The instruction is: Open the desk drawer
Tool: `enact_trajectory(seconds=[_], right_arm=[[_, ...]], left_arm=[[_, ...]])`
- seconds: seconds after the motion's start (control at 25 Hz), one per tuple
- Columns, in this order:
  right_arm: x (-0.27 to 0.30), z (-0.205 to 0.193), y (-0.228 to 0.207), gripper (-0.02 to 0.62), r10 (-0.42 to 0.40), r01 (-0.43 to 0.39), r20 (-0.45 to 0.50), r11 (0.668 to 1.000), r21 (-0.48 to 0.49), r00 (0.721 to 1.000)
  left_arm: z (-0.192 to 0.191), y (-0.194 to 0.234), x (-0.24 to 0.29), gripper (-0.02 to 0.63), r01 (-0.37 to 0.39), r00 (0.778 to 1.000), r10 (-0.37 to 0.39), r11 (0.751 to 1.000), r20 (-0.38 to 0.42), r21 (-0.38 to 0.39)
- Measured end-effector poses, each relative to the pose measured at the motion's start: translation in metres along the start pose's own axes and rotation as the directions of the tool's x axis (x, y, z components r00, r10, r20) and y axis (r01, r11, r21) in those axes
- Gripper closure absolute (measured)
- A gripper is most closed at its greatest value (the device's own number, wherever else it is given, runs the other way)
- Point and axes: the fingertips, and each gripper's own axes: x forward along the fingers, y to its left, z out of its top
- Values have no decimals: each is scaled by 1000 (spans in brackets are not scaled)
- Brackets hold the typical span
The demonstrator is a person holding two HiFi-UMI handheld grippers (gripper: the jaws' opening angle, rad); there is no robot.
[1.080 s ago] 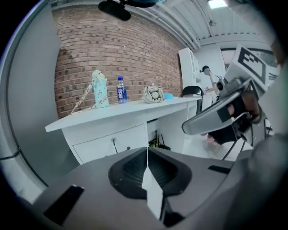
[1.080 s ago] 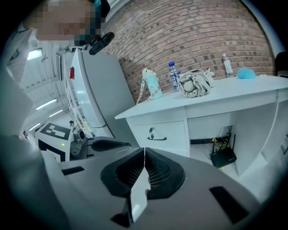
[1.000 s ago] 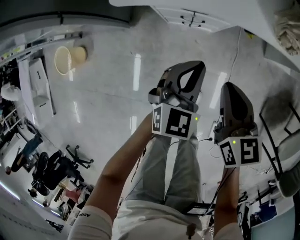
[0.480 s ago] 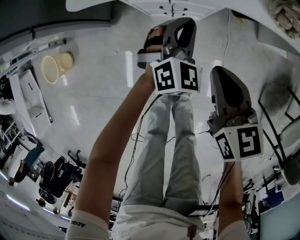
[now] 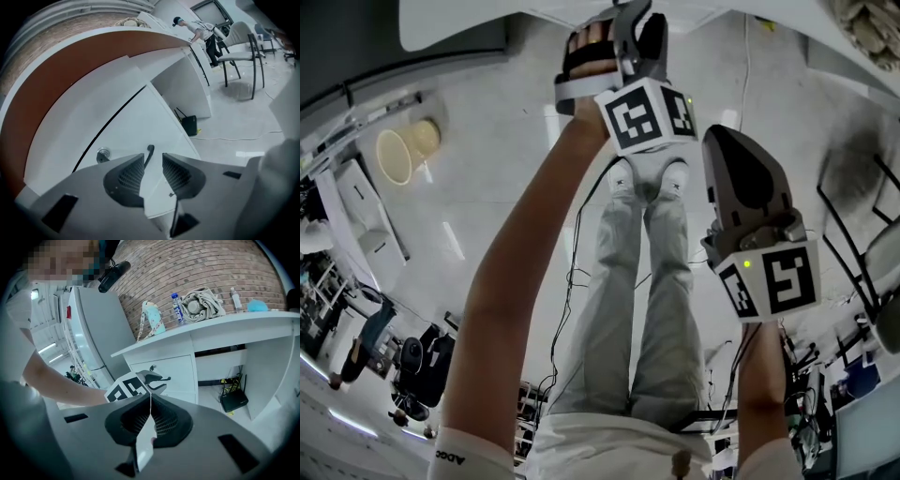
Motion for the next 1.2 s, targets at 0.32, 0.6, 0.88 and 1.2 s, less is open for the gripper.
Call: enact_trajectory(seconds=[0.32,0.6,0.88,1.2], right_arm=[[15,-4,8,569,12,-12,-19,1000,-2,1000],[24,-12,24,568,28,-28,-27,1000,-9,999],[24,-12,27,568,19,-20,-29,1000,-23,999],[13,-11,27,568,5,-5,-22,1000,-27,1000]], left_arm=[[-28,26,12,483,-32,999,36,993,-37,112],[-30,12,18,483,23,1000,-20,962,-16,274],[-33,10,22,566,25,1000,-23,938,-12,346],[-30,8,22,581,11,1000,-7,917,-12,399]])
